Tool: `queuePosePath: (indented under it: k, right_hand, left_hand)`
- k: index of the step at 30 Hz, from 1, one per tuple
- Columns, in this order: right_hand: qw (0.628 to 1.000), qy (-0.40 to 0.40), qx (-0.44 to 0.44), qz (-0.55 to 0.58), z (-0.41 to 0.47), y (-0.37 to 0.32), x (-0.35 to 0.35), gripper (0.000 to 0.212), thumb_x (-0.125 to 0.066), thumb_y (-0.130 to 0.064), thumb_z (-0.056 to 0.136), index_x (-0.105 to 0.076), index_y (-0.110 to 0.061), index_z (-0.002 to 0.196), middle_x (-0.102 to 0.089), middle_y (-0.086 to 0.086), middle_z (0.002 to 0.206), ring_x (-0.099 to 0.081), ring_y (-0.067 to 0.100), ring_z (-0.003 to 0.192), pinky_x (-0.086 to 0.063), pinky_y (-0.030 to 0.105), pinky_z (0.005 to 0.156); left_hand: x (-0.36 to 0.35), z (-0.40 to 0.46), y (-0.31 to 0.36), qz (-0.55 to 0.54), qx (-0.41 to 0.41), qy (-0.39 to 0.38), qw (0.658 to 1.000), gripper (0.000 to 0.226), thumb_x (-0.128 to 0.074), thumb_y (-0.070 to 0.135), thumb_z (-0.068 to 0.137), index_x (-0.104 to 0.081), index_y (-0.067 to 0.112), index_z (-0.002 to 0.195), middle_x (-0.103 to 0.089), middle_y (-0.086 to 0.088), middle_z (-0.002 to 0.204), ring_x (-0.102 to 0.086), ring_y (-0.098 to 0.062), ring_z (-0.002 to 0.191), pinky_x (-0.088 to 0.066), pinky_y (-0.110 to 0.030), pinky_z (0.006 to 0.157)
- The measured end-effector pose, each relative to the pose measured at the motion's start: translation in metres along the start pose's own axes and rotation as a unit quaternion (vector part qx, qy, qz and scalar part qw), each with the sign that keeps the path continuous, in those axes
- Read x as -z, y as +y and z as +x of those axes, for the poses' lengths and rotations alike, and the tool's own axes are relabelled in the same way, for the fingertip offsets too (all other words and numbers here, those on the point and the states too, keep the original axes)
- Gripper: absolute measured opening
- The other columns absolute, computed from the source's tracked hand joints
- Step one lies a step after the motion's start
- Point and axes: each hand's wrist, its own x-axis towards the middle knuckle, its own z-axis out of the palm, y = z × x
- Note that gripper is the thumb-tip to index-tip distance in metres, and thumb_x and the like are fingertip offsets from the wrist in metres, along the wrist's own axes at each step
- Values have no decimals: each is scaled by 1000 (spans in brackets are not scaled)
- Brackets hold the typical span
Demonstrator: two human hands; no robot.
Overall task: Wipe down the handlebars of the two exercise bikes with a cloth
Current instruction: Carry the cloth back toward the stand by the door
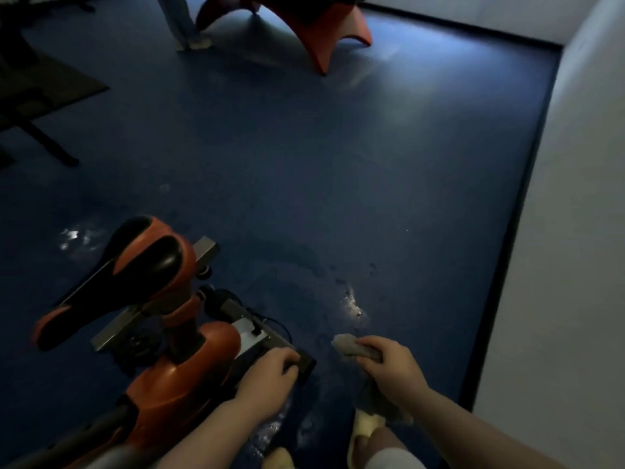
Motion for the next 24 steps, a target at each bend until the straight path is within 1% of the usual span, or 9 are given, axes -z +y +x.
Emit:
queuePosePath:
  k: [3, 5, 7, 9, 12, 16, 19, 21, 24]
  right_hand:
    - [1000, -17, 4, -2, 33, 7, 21, 32, -63, -32, 86, -62, -30, 117, -64, -10, 109, -57, 7, 97, -47, 24, 83]
    - [999, -28, 16, -10, 57, 10, 39, 31, -64, -33, 86, -62, -30, 117, -64, -11, 106, -58, 7, 95, -46, 23, 81]
    - [999, -33, 24, -17, 83, 13, 62, 32, -64, -36, 85, -62, -30, 117, -64, -12, 106, -58, 6, 95, -46, 21, 79]
    - [998, -44, 31, -29, 109, 17, 86, 34, -64, -37, 85, -62, -30, 118, -64, -12, 108, -58, 7, 96, -46, 22, 79]
    - [996, -54, 47, -50, 149, 25, 117, 34, -63, -39, 85, -62, -30, 118, -64, -11, 109, -58, 8, 97, -46, 23, 80]
    - [994, -56, 65, -71, 194, 28, 143, 33, -64, -39, 85, -62, -29, 116, -65, -10, 108, -58, 9, 96, -44, 22, 78]
    - [991, -69, 81, -82, 225, 20, 148, 33, -64, -39, 86, -62, -29, 117, -64, -9, 111, -58, 11, 99, -46, 25, 84]
    - [989, -80, 91, -80, 247, 10, 147, 33, -64, -38, 86, -61, -31, 118, -63, -9, 112, -57, 10, 99, -46, 25, 84]
    - [985, -103, 110, -83, 285, -9, 144, 31, -65, -36, 86, -61, -32, 116, -64, -10, 110, -57, 8, 96, -45, 23, 81]
  left_hand:
    - [-6, 33, 20, -21, 6, -8, 1000, 23, -54, 24, 90, -62, 28, 111, -63, 9, 113, -59, -6, 103, -46, -25, 91]
    - [-7, 54, 32, -50, 30, 4, 998, 21, -54, 23, 91, -63, 27, 110, -63, 8, 111, -59, -6, 99, -46, -23, 88]
    - [-9, 76, 43, -68, 58, 23, 996, 18, -54, 22, 92, -63, 26, 106, -63, 7, 110, -58, -8, 99, -46, -25, 90]
    - [-12, 97, 54, -79, 80, 35, 993, 15, -55, 21, 91, -62, 30, 101, -63, 7, 110, -58, -7, 99, -45, -25, 91]
    - [-17, 129, 76, -100, 99, 49, 989, 16, -56, 19, 91, -60, 32, 97, -64, 7, 109, -59, -9, 101, -46, -27, 94]
    - [-21, 164, 103, -148, 112, 71, 980, 18, -55, 17, 91, -62, 26, 105, -64, 5, 112, -59, -9, 103, -45, -24, 91]
    - [-13, 184, 111, -162, 127, 90, 975, 19, -55, 15, 92, -63, 22, 108, -64, 3, 114, -58, -10, 104, -44, -22, 91]
    - [-3, 200, 113, -165, 140, 97, 971, 21, -54, 16, 93, -62, 21, 111, -63, 3, 116, -58, -10, 106, -44, -23, 92]
    - [14, 227, 112, -168, 151, 121, 967, 21, -54, 17, 93, -61, 23, 111, -62, 4, 116, -58, -11, 107, -46, -26, 94]
